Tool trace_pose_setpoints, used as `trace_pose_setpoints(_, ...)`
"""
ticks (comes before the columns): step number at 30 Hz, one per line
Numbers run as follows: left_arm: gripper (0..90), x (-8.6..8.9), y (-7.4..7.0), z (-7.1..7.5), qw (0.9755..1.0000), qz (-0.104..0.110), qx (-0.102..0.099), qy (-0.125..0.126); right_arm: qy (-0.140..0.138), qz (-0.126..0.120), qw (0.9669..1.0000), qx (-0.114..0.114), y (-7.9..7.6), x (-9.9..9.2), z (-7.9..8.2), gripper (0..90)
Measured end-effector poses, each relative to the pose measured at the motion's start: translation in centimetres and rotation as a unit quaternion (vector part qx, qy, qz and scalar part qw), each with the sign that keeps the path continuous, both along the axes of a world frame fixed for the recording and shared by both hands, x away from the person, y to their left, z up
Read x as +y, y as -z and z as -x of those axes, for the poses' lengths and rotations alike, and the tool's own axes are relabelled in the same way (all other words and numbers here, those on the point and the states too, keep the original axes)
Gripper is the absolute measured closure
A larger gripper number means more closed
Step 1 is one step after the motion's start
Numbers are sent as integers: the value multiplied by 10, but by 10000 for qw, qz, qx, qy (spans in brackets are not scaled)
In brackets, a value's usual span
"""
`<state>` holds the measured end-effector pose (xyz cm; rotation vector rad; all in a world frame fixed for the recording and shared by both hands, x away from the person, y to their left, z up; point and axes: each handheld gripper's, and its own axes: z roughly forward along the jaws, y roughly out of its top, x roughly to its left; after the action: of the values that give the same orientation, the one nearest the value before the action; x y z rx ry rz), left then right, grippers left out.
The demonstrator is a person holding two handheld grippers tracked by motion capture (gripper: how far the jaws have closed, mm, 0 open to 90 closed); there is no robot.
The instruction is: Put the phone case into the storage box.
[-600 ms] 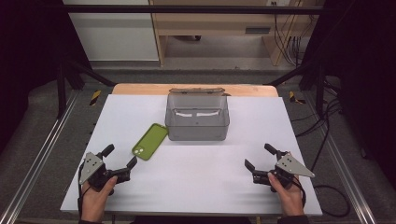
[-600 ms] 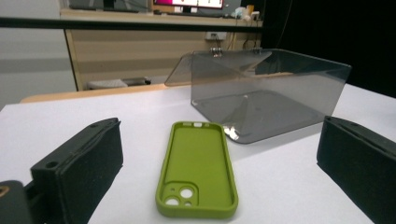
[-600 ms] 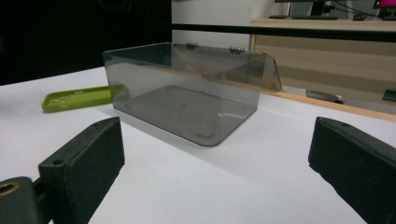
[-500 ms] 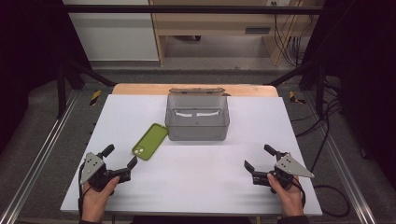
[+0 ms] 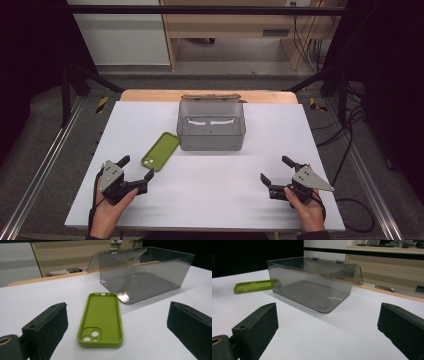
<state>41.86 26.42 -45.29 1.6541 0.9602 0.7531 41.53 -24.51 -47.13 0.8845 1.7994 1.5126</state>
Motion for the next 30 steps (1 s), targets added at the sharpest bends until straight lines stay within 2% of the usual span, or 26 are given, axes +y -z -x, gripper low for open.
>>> trace_pose_setpoints(5, 40, -7, -4, -13, 9997, -208, 141, 29, 10, 19, 10000, 48, 1, 0, -1, 31)
trace_pose_setpoints(8, 37, -13, -3, -30, 9975, -614, 361, 28, 6, 75, 10000, 42, 1, 1, -1, 31)
trace_pose_setpoints(9, 35, -13, -3, -30, 9975, -614, 361, 28, 6, 75, 10000, 42, 1, 1, -1, 31)
trace_pose_setpoints(10, 35, -17, -3, -39, 9957, -813, 440, -18, -8, 63, 10000, 46, 1, 1, 0, 31)
trace_pose_setpoints(12, 36, -19, -4, -43, 9954, -834, 469, 4, 1, 93, 9999, 44, 1, 2, 0, 31)
trace_pose_setpoints(15, 38, -28, -7, -58, 9954, -793, 543, 50, 32, 129, 9999, 78, 3, 2, -1, 31)
trace_pose_setpoints(17, 38, -30, -8, -61, 9953, -793, 549, 59, 34, 131, 9999, 88, 3, 2, -1, 31)
trace_pose_setpoints(22, 64, -40, -10, -72, 9932, -961, 649, 124, 3, 136, 9999, 86, 2, 3, 0, 31)
trace_pose_setpoints(23, 91, -43, -10, -76, 9917, -1032, 763, 93, -12, 97, 9999, 80, 2, 3, 0, 31)
trace_pose_setpoints(24, 104, -43, -10, -76, 9917, -1032, 763, 93, -12, 97, 9999, 80, 2, 3, 0, 31)
trace_pose_setpoints(25, 104, -45, -11, -78, 9886, -1182, 928, 63, -10, 78, 9999, 105, 1, 5, 0, 33)
trace_pose_setpoints(26, 114, -46, -11, -78, 9873, -1259, 971, 68, -18, 96, 9999, 112, 1, 5, -1, 33)
trace_pose_setpoints(27, 154, -46, -11, -78, 9873, -1259, 971, 68, -24, 121, 9998, 125, 1, 6, -1, 33)
trace_pose_setpoints(28, 188, -47, -13, -78, 9832, -1404, 1166, 99, -41, 167, 9998, 129, 1, 6, -1, 33)
trace_pose_setpoints(29, 229, -48, -14, -78, 9814, -1441, 1263, 90, -62, 219, 9997, 132, 1, 6, -1, 34)
trace_pose_setpoints(30, 290, -48, -14, -78, 9814, -1441, 1263, 90, -62, 219, 9997, 132, 1, 6, -1, 34)
